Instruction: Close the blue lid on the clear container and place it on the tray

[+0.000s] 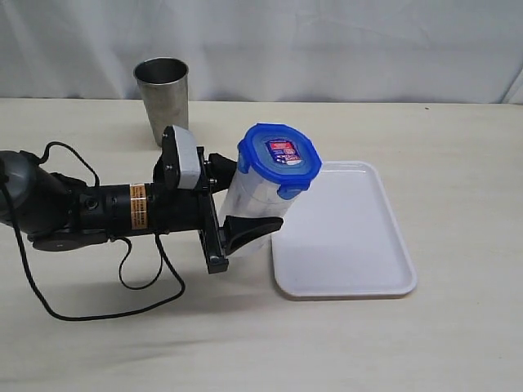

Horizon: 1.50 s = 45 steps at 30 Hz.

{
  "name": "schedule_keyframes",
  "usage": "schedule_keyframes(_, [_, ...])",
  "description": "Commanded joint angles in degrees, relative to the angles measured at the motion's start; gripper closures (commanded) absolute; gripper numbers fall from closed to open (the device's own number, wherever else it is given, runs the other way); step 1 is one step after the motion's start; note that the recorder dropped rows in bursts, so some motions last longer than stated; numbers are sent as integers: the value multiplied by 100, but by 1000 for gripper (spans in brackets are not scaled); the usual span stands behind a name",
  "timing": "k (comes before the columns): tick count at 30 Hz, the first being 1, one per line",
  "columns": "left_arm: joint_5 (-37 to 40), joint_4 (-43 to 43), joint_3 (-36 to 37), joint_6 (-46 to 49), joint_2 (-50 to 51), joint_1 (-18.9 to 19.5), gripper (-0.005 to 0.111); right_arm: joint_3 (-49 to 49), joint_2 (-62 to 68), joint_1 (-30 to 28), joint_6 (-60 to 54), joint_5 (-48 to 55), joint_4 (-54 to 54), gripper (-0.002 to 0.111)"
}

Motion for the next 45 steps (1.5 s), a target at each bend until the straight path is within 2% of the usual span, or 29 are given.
schedule_keyframes(1, [-205, -249, -25, 13, -38, -9, 107, 100, -24, -23, 64, 675, 94, 104])
schedule_keyframes(23, [-205, -316, -25, 13, -38, -9, 107, 172, -24, -23, 64, 757, 168, 104])
schedule_keyframes(27, [-205, -316, -25, 13, -38, -9, 107, 393, -24, -79, 64, 757, 743, 104])
schedule_keyframes(30, [-205, -316, -25, 13, -38, -9, 107, 556, -24, -465, 64, 514, 1372, 104])
schedule_keyframes(34, [-205, -338, -25, 13, -38, -9, 107, 576, -24, -1280, 64, 478, 2231, 104])
schedule_keyframes(45, [-205, -425, -25, 13, -38, -9, 107, 585, -24, -3360, 64, 368, 2664, 104])
